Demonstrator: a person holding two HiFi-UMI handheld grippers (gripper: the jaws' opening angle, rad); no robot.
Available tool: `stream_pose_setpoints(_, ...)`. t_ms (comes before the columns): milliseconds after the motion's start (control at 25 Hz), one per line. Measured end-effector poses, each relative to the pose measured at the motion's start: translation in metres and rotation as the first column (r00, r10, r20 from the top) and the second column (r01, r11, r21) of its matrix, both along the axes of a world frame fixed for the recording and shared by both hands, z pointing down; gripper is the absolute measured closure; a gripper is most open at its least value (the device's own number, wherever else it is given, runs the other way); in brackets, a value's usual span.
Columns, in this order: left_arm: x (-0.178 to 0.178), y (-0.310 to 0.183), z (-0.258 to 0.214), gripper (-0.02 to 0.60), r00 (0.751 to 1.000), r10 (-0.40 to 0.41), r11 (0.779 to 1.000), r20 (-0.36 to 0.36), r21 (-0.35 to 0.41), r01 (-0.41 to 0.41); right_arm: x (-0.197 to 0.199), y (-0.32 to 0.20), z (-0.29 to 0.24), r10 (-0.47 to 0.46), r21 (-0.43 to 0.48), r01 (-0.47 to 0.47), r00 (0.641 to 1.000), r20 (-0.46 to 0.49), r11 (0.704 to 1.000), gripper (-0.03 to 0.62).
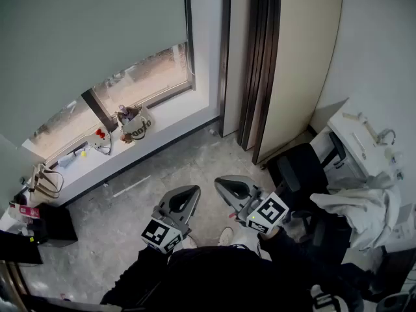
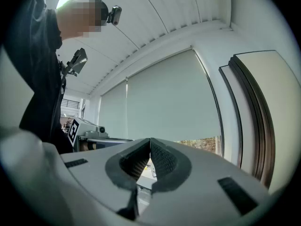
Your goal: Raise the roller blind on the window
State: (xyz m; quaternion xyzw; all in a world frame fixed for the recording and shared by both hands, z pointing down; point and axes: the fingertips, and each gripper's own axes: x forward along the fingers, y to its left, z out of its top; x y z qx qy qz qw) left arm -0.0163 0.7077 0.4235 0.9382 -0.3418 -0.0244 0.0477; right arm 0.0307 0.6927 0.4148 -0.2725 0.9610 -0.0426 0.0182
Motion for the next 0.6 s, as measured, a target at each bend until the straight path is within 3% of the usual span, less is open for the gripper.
stream_pose_setpoints(440, 0.012, 0.002, -0.001, 0.574, 1.000, -0.017, 1.000, -0.003, -0.001, 0.017, 0.016, 0.003, 0.000, 0.015, 0.017, -0.015, 1.000, 0.014, 1.000, 0.586)
stream_pose_setpoints(600, 0.020, -0.003, -0.003, 0.575, 0.999, -0.024, 1.000, -0.026, -0.011, 0.023, 0.023, 0.004, -0.007, -0.030, -0.008, 0.030, 0.998, 0.062, 1.000, 0.588)
